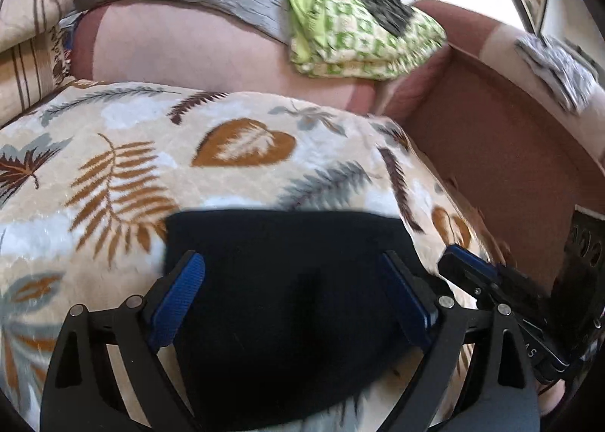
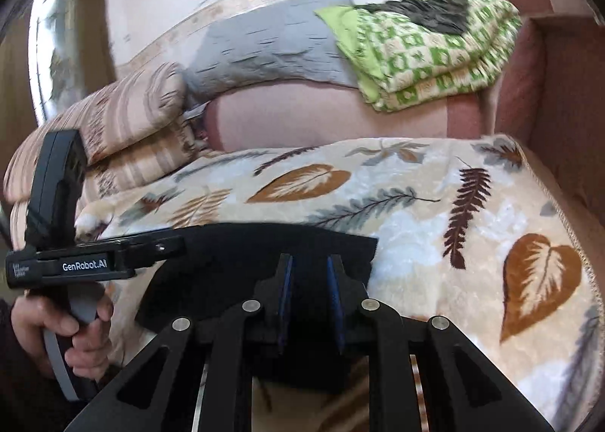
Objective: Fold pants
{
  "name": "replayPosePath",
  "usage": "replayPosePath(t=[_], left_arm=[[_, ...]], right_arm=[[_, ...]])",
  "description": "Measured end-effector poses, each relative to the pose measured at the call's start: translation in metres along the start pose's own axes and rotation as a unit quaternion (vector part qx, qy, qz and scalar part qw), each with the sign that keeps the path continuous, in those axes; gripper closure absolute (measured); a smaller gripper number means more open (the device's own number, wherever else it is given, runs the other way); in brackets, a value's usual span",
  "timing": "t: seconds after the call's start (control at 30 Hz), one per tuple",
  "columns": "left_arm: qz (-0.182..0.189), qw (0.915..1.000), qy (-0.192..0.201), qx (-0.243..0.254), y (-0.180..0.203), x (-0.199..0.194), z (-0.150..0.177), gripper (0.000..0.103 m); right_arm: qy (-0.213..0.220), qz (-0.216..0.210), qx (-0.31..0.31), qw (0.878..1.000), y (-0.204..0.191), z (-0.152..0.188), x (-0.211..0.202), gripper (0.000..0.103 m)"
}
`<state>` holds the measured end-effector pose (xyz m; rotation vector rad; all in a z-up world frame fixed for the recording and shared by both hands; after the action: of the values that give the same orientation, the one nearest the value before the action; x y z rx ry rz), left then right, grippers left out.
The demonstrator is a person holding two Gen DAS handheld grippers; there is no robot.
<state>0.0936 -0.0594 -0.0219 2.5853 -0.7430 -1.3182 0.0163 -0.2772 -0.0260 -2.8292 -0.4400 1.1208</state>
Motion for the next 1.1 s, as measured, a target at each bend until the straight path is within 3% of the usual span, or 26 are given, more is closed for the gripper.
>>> replayPosePath(t=[0.1,0.2,0.3,0.47,0.57,0.6,0.67,0.73,0.77,0.87,1.1], left_arm=[[-0.027,0.998,-0.056,-0.012,-0.003,0.026,0.008,0.01],[-0.054,0.996,-0.068,0.023,0.007,0.04,0.008,0.001],[-0.068,0.9946,-0.067,0.039,0.012,0.041,0.013,0.0],[-0.055,0.9961,-0.063,0.025,0.007,0.038,0.014,0.0],[-0.059,0.9958,-0.064,0.028,0.009,0.038,0.015,0.0],[-0.06,0.9957,-0.065,0.03,0.01,0.038,0.015,0.0],[-0.064,0.9953,-0.064,0.033,0.011,0.038,0.015,0.0],[-0.061,0.9956,-0.065,0.03,0.01,0.038,0.015,0.0],[-0.061,0.9956,-0.064,0.03,0.01,0.038,0.015,0.0],[-0.061,0.9956,-0.064,0.03,0.01,0.038,0.015,0.0],[-0.058,0.9958,-0.064,0.028,0.01,0.037,0.014,0.0]], right_arm=[[-0.091,-0.001,0.015,0.996,0.008,0.012,0.035,0.084],[-0.085,0.007,0.009,0.996,0.006,0.011,0.036,0.085],[-0.081,0.004,0.017,0.997,0.006,0.013,0.032,0.085],[-0.032,0.039,-0.001,0.999,-0.002,0.01,0.008,0.083],[-0.082,0.053,-0.014,0.995,-0.003,0.02,0.024,0.083],[-0.082,0.054,-0.012,0.995,-0.001,0.021,0.026,0.083],[-0.085,0.06,0.006,0.995,0.004,0.019,0.027,0.074],[-0.089,0.06,0.037,0.994,0.015,0.022,0.029,0.053],[-0.091,0.056,0.054,0.993,0.021,0.022,0.028,0.049],[-0.089,0.05,0.07,0.992,0.026,0.022,0.027,0.046],[-0.046,0.105,0.017,0.993,0.009,0.016,0.014,0.046]])
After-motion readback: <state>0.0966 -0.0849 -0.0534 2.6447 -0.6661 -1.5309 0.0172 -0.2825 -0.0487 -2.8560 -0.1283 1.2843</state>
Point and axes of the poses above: each gripper's, at about its wrist camera, not at the fingertips, and x roughly the way its jaws point, y to its right, z to its underside, the point moved 1 cm from there along x, roughly the way its jaws point, and after that the axes turned 8 degrees about -y, right-handed, at the moved point
